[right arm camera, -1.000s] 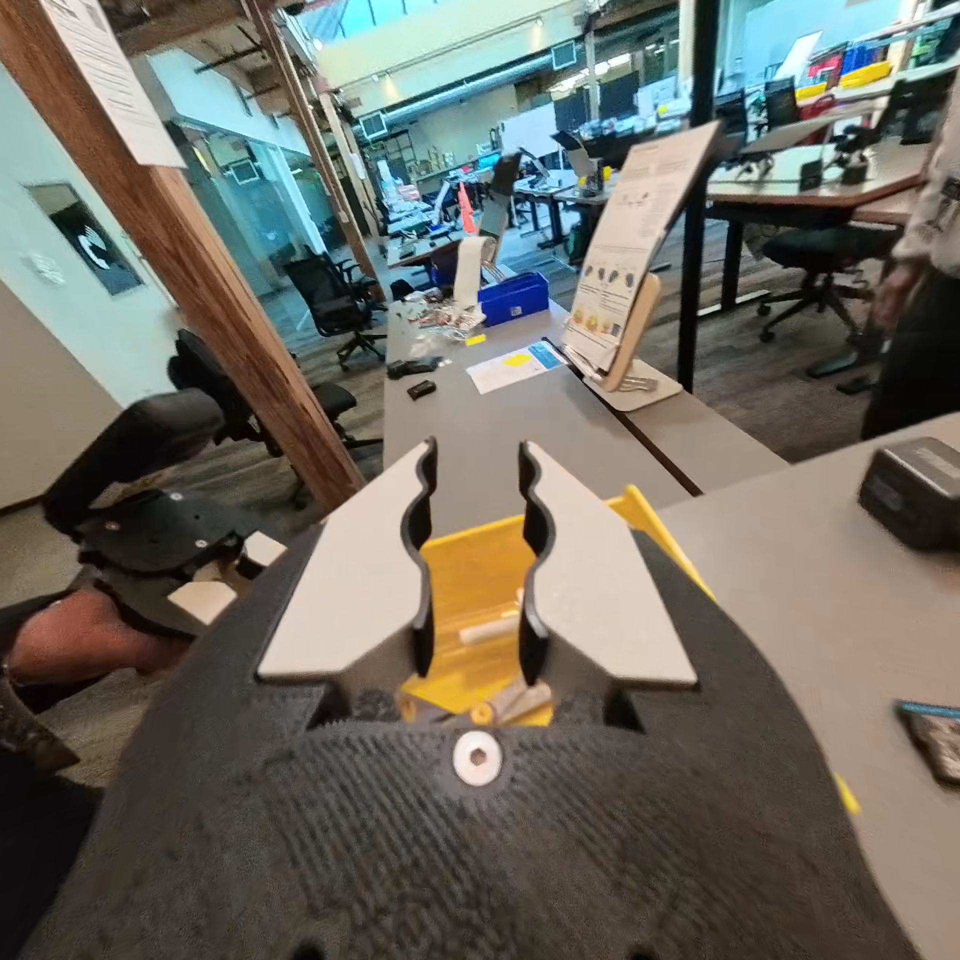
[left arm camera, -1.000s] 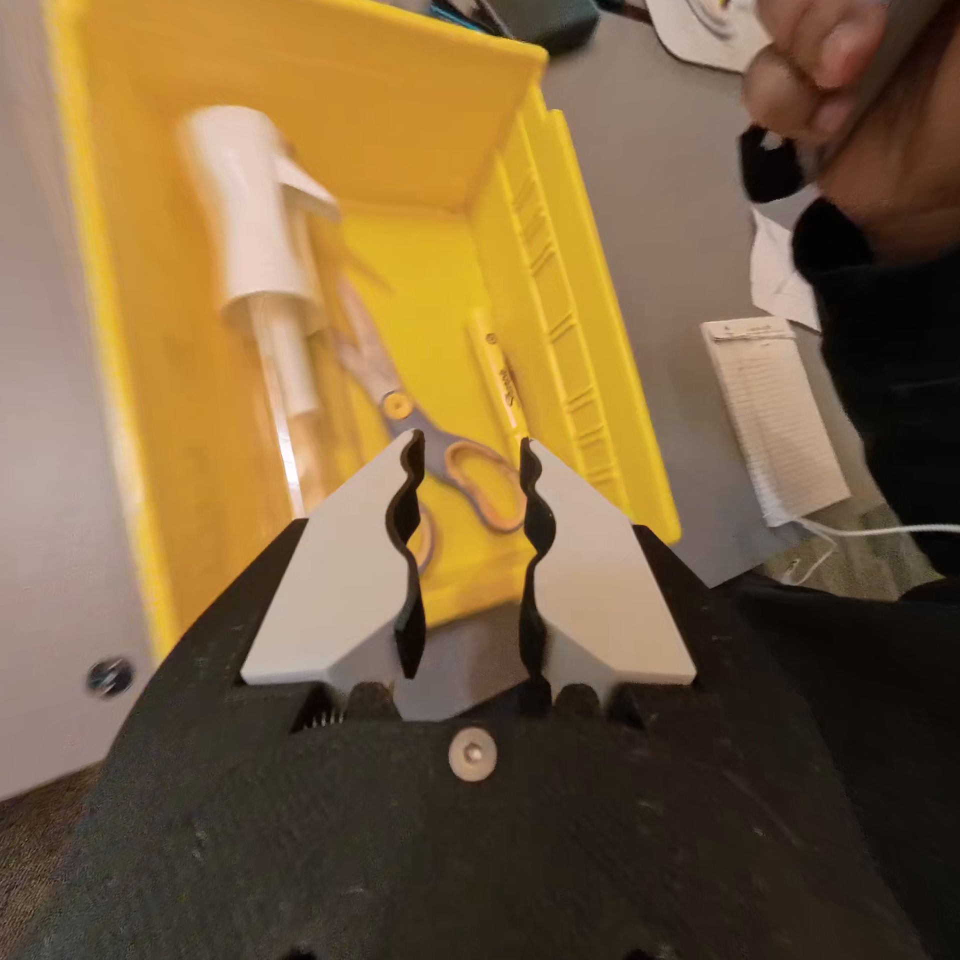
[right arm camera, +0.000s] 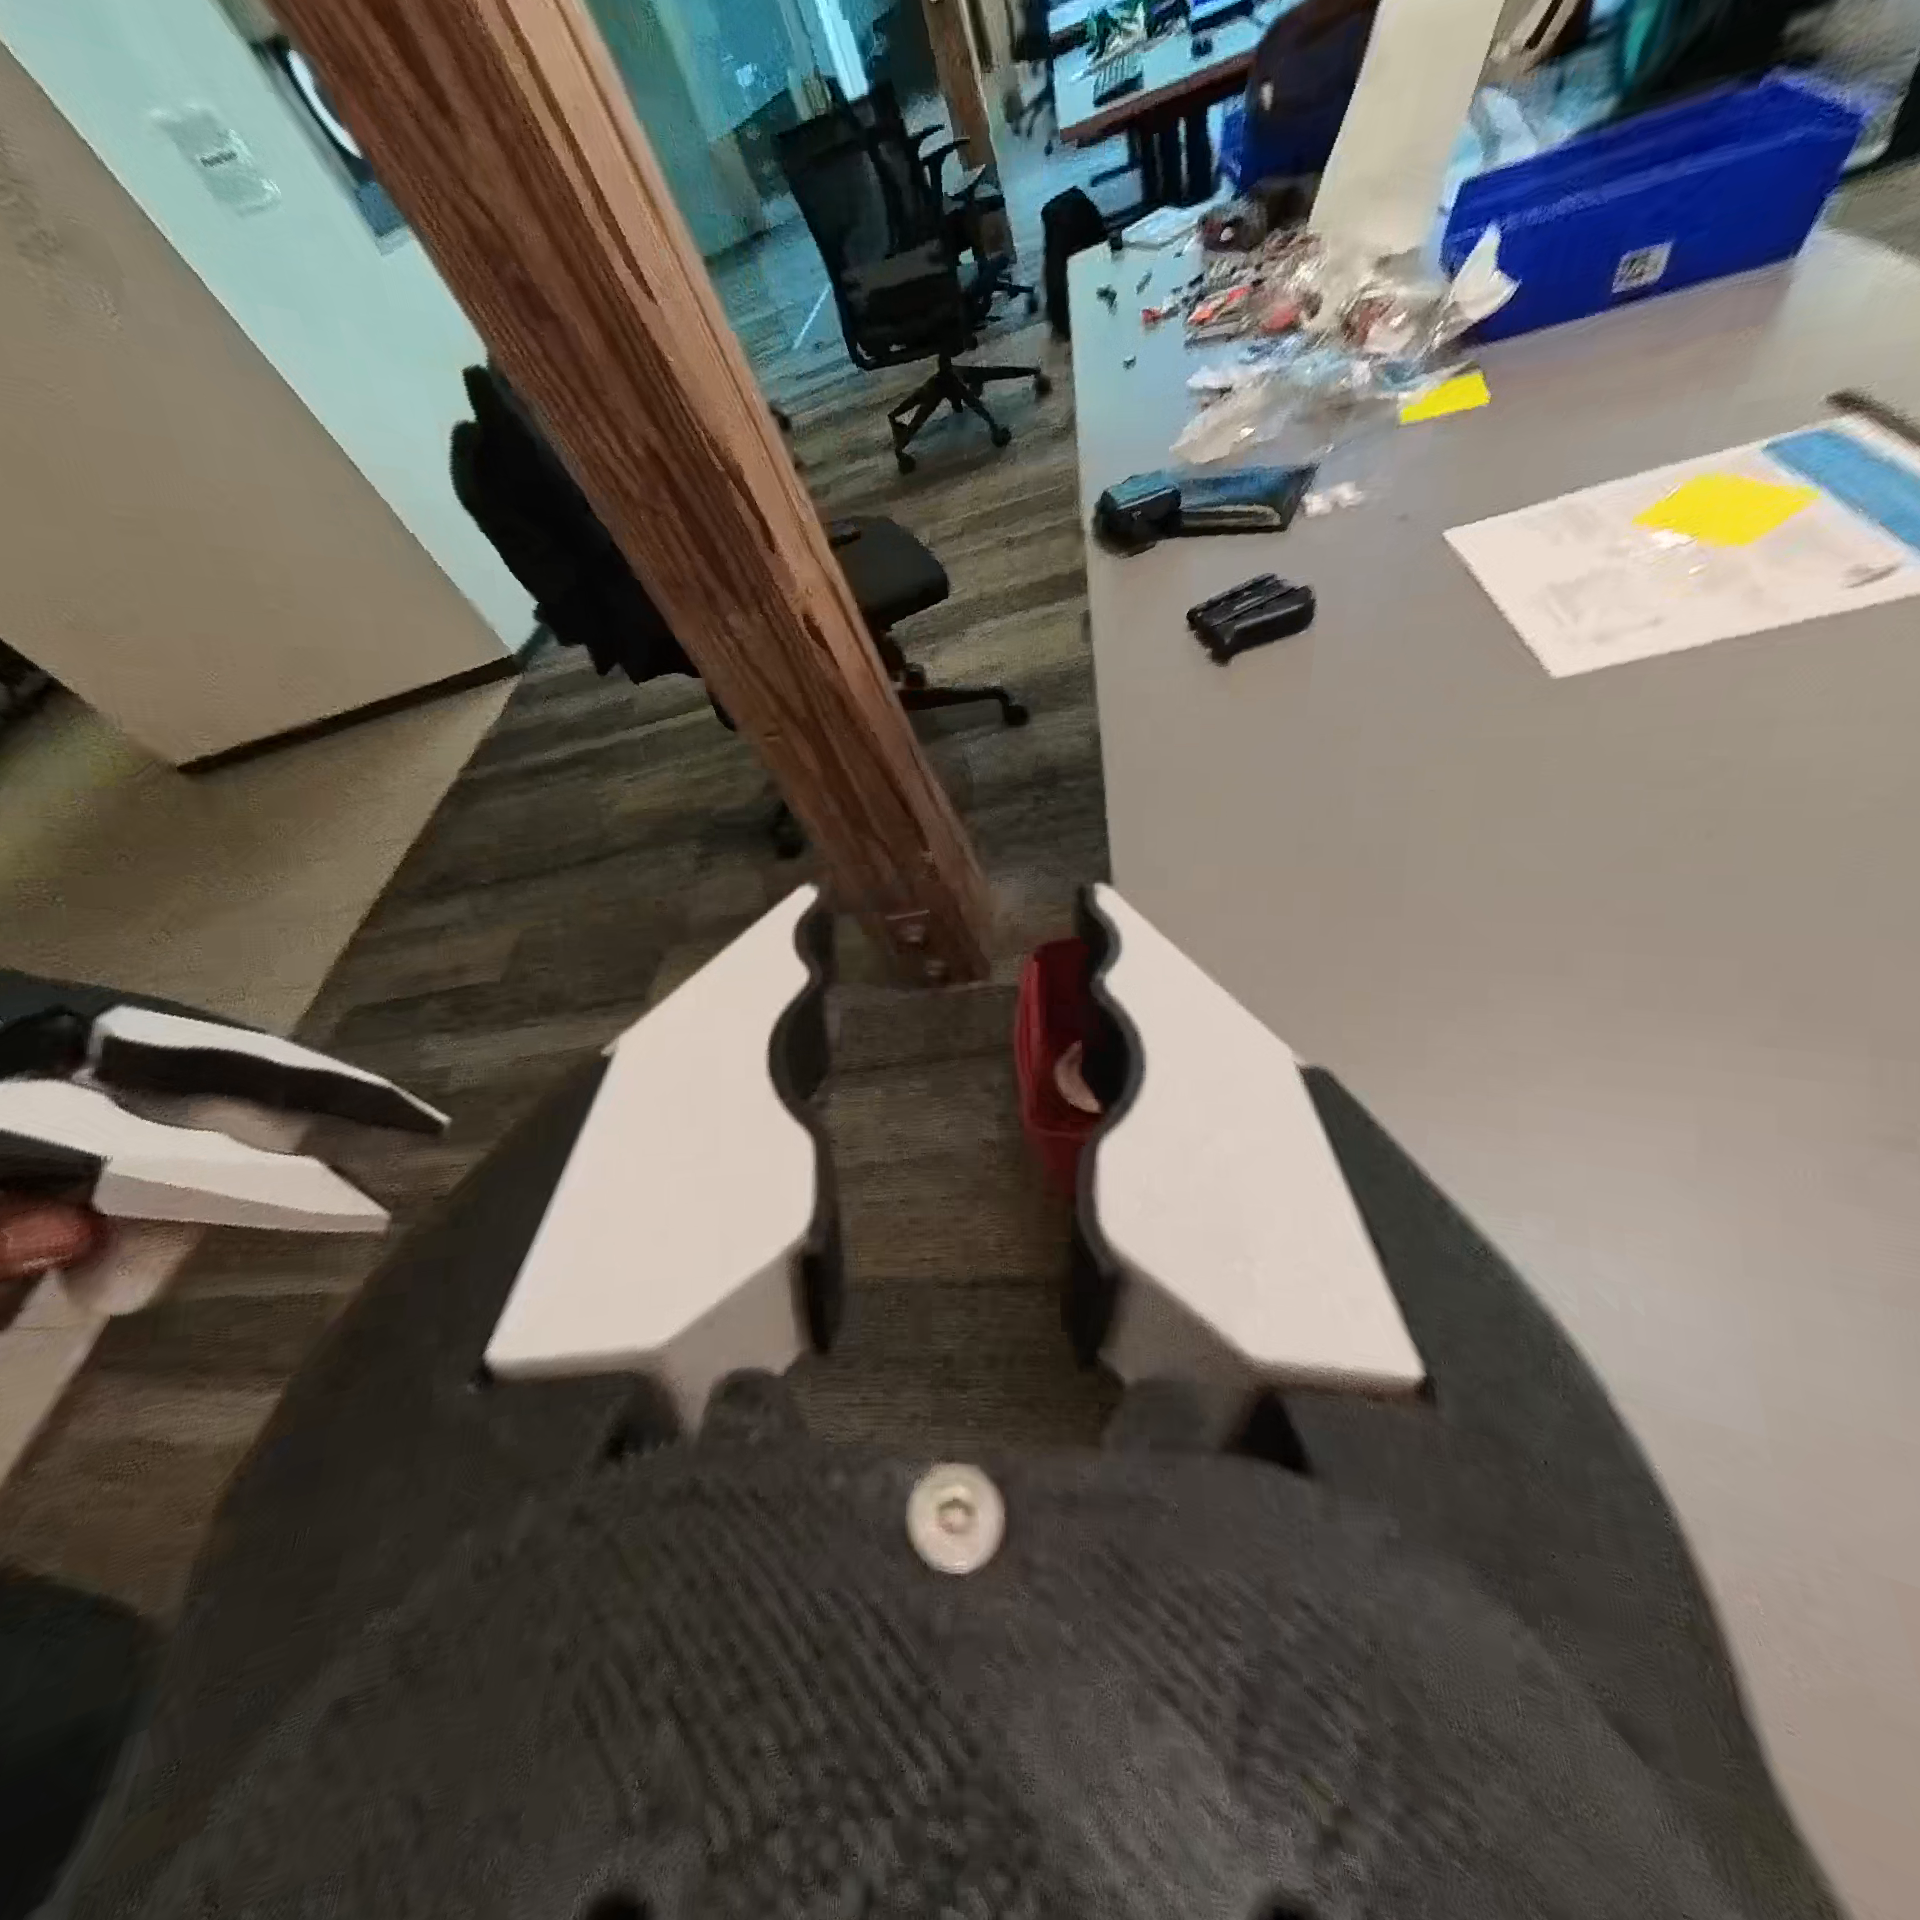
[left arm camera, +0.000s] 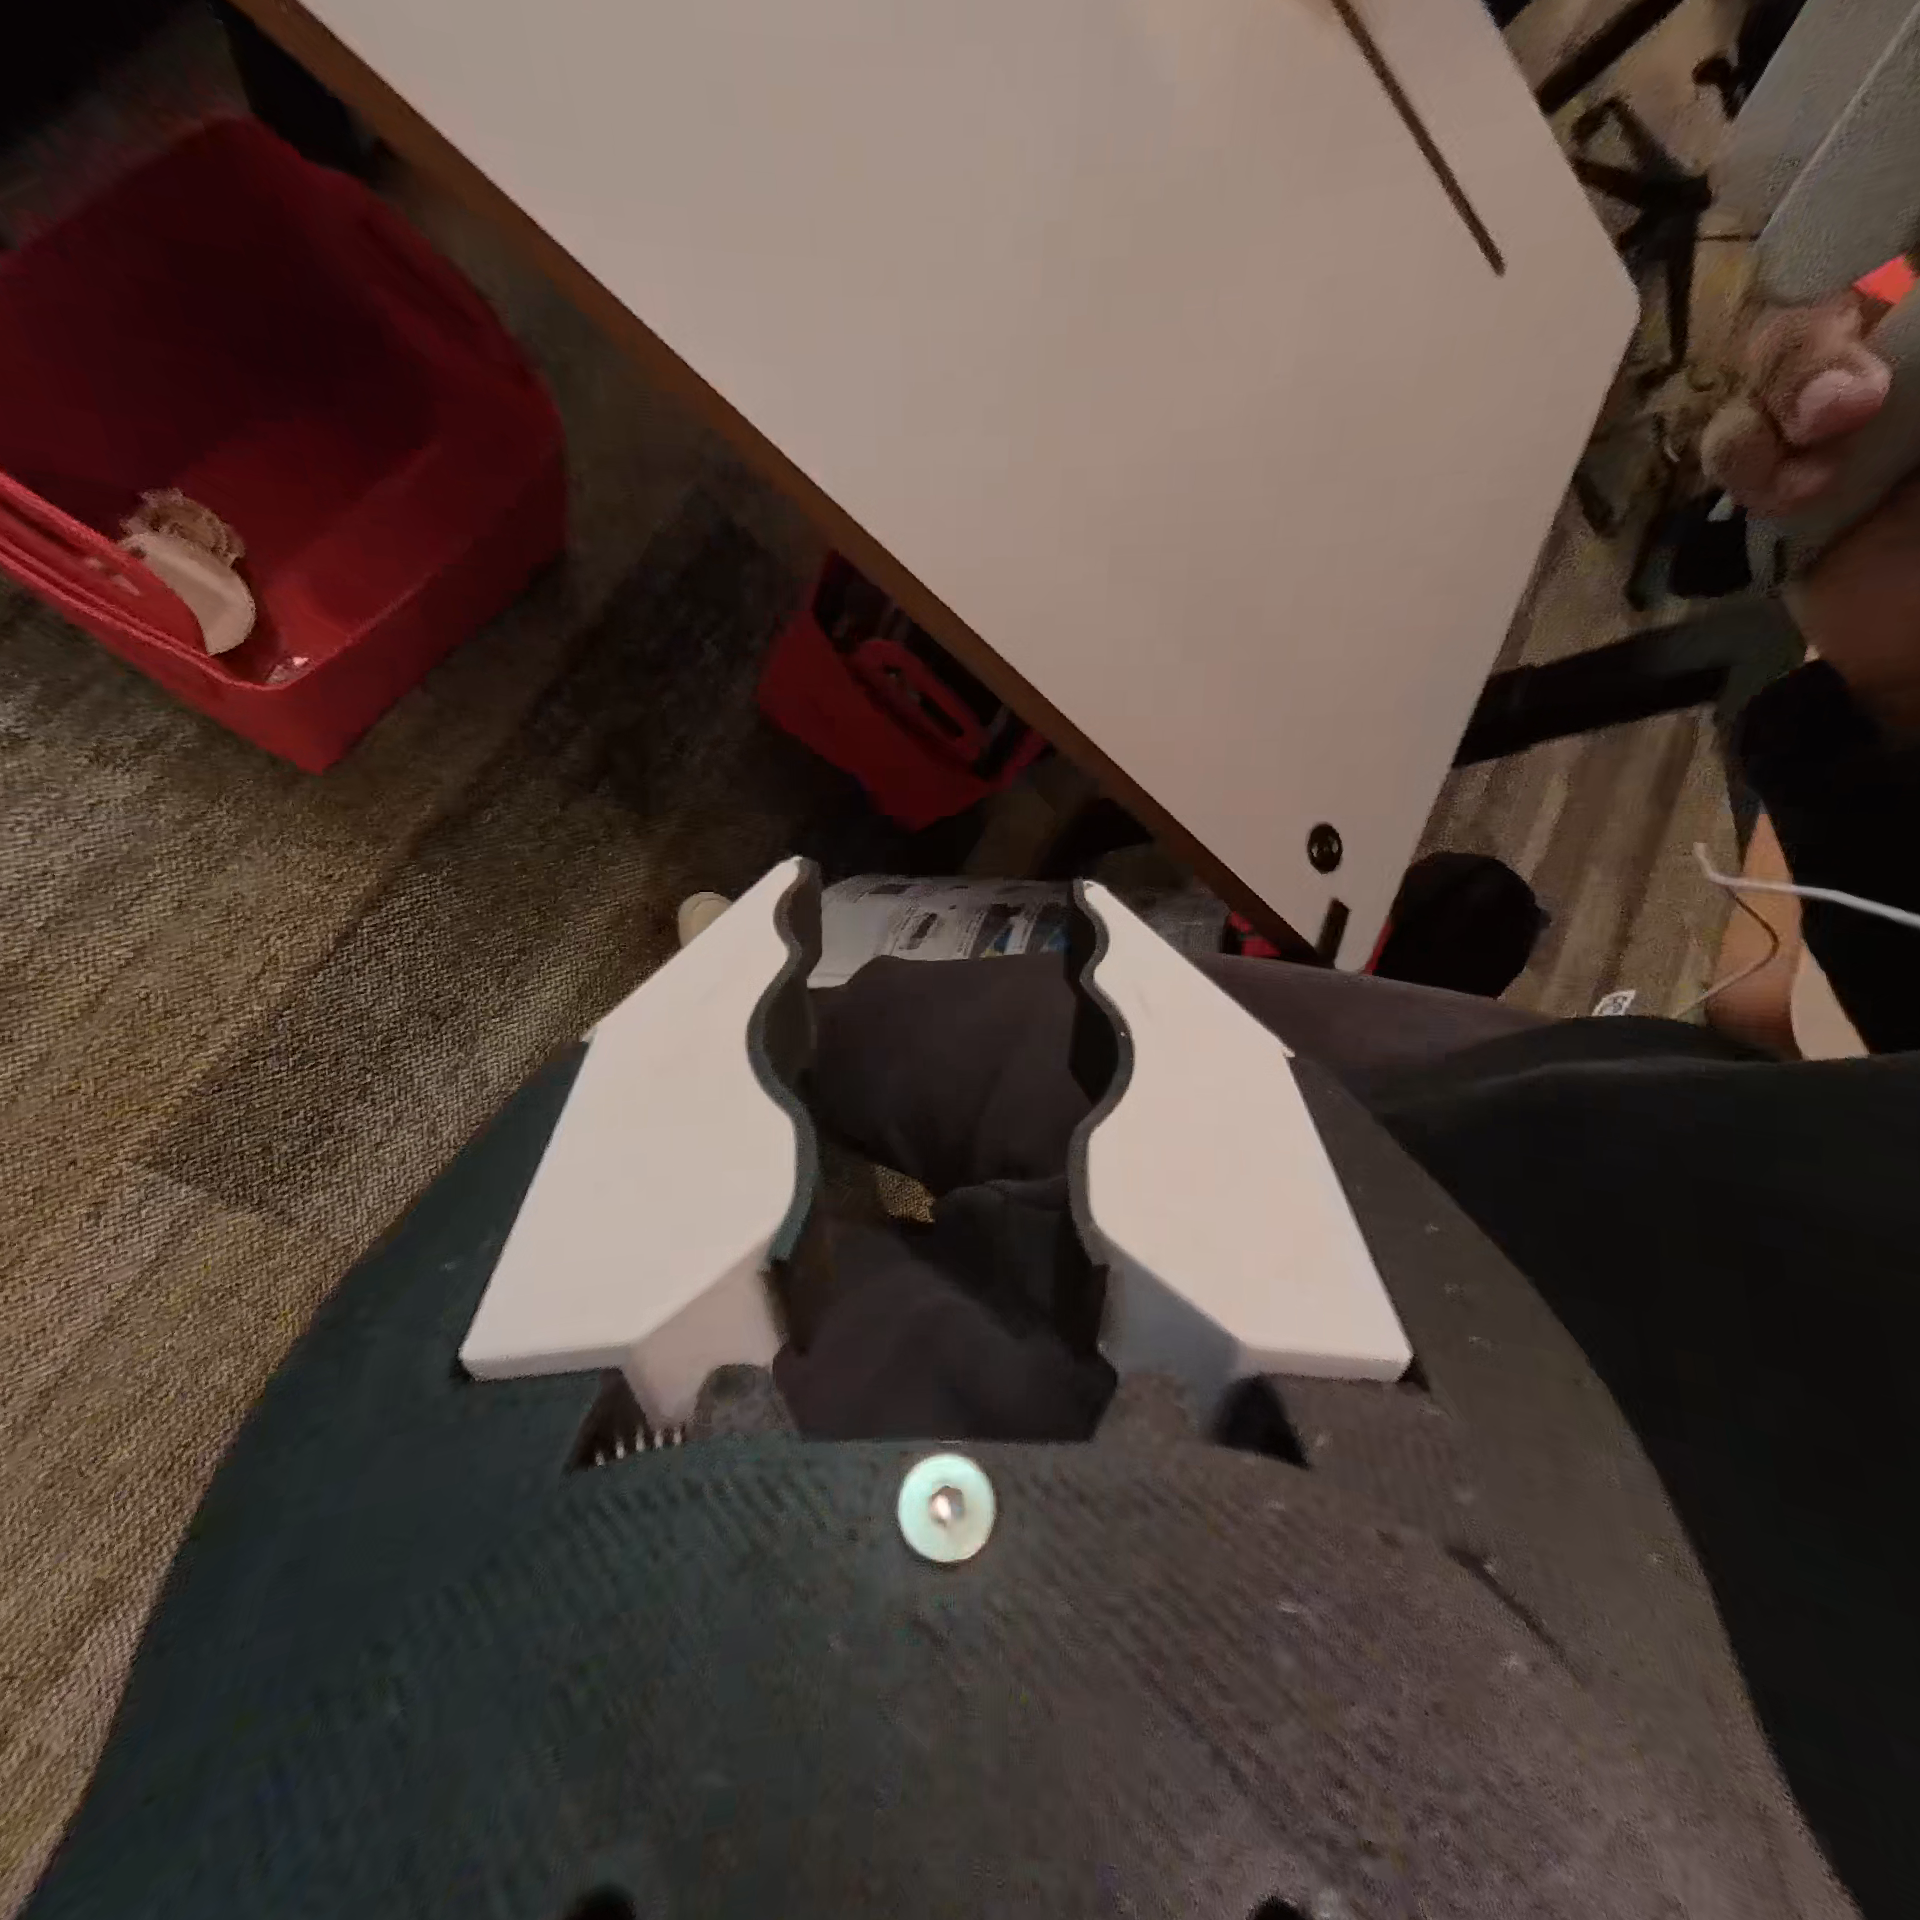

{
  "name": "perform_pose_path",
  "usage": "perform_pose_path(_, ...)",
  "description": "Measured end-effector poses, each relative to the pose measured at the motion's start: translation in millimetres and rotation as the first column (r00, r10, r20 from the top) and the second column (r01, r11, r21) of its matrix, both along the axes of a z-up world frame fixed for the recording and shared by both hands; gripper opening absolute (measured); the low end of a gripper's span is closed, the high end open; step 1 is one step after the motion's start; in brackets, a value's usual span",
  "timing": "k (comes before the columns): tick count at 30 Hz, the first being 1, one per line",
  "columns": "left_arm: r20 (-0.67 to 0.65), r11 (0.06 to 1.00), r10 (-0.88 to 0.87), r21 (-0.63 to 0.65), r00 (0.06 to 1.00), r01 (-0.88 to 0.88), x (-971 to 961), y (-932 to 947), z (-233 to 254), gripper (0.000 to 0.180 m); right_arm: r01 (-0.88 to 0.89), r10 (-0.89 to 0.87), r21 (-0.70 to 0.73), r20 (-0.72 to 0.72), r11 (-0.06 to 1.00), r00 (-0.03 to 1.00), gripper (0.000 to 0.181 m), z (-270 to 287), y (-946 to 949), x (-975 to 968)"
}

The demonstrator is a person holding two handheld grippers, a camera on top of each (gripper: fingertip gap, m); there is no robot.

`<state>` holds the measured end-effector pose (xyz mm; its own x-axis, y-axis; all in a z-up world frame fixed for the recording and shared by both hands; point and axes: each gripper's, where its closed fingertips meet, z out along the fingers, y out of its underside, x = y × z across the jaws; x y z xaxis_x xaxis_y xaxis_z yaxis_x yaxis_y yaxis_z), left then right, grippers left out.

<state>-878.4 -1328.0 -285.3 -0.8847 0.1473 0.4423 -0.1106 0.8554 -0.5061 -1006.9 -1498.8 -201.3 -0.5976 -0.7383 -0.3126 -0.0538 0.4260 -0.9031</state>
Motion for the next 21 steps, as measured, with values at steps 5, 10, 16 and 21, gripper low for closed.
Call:
perform_pose_path(5,0.079,1.000,0.012,0.009,0.997,-0.012,34,-92,-8,0.072,-0.038,0.035,0.036,0.076,0.999,0.997,0.060,3,-57,32)
perform_pose_path(10,0.229,0.995,-0.095,0.015,0.969,0.094,74,-198,-38,0.090,0.080,-0.081,-0.008,-0.070,0.997,0.994,0.064,-15,-101,32)
perform_pose_path(16,0.272,0.978,-0.177,-0.056,0.946,0.200,129,-316,-70,0.097,0.296,-0.286,0.020,-0.205,0.955,0.936,0.068,-48,-135,36)
perform_pose_path(21,0.325,0.944,-0.195,-0.195,0.925,0.267,211,-395,-81,0.095,0.488,-0.451,-0.008,-0.396,0.873,0.800,0.076,-69,-157,75)
